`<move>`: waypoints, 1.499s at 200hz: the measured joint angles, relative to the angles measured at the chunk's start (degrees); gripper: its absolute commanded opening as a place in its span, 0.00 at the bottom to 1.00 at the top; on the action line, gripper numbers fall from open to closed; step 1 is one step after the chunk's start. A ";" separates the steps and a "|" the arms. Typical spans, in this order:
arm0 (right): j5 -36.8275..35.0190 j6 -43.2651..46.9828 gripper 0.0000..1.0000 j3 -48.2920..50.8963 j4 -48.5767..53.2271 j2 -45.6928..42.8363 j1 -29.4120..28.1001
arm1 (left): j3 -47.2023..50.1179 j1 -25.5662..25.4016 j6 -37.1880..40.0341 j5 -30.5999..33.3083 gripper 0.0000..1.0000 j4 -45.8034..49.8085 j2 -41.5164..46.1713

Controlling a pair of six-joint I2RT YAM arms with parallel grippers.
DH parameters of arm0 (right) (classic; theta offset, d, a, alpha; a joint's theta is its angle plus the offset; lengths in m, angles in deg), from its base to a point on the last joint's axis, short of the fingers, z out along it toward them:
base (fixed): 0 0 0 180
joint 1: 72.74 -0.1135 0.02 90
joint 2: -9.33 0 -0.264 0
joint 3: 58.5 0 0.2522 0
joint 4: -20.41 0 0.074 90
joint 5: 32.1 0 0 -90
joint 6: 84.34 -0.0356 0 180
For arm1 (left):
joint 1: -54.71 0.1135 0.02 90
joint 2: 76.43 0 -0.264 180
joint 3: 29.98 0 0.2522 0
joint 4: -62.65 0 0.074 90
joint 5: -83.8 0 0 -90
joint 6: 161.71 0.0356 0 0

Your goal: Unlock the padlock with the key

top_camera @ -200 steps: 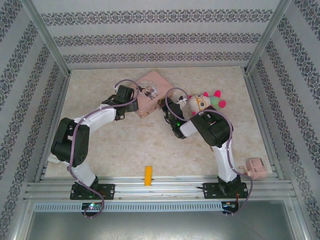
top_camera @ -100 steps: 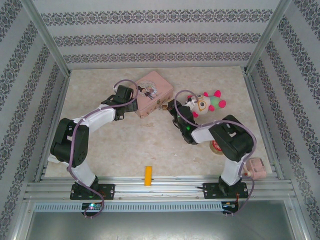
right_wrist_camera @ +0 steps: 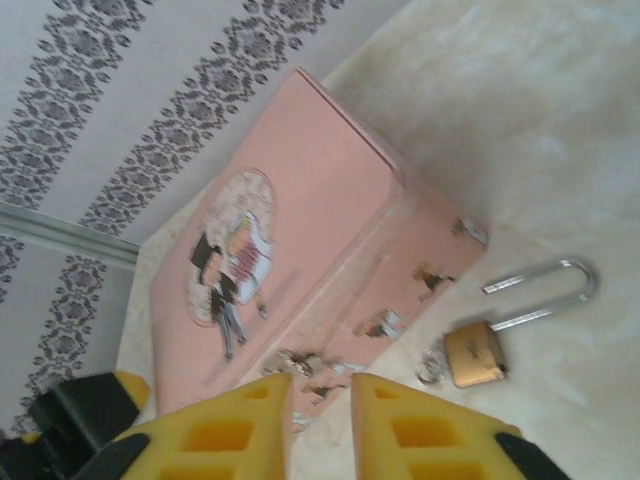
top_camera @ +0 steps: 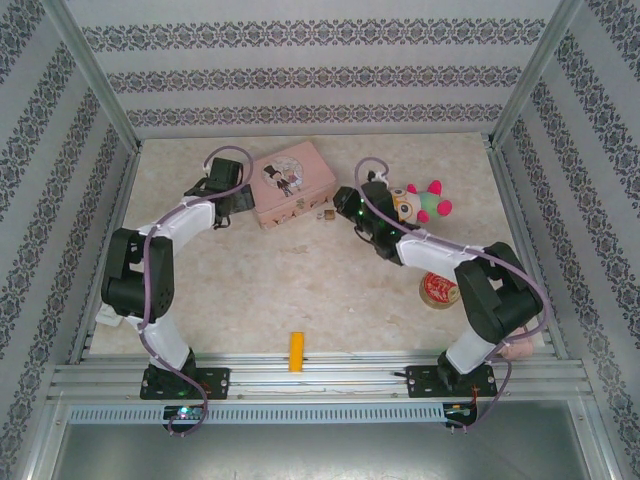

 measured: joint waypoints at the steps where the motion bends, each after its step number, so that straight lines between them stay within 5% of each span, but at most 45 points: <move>1: 0.31 0.44 0.32 -0.52 0.66 -0.02 0.17 | 0.00 0.04 -0.02 -0.04 0.94 0.07 0.00; 74: 11.04 14.82 0.55 -25.03 24.59 8.83 6.19 | 0.24 0.26 -4.31 -9.03 0.99 1.16 7.30; 141: 15.98 21.46 0.63 -38.45 34.86 22.45 8.81 | 4.15 0.26 -8.02 -17.16 0.99 1.01 10.08; 221: 20.92 23.80 0.57 -51.89 39.52 35.10 8.87 | 5.11 0.26 -8.90 -21.27 0.85 -2.47 6.32; 300: 20.83 22.51 0.52 -44.48 36.92 31.67 2.84 | 6.97 0.68 -10.36 -18.73 0.69 -5.29 4.22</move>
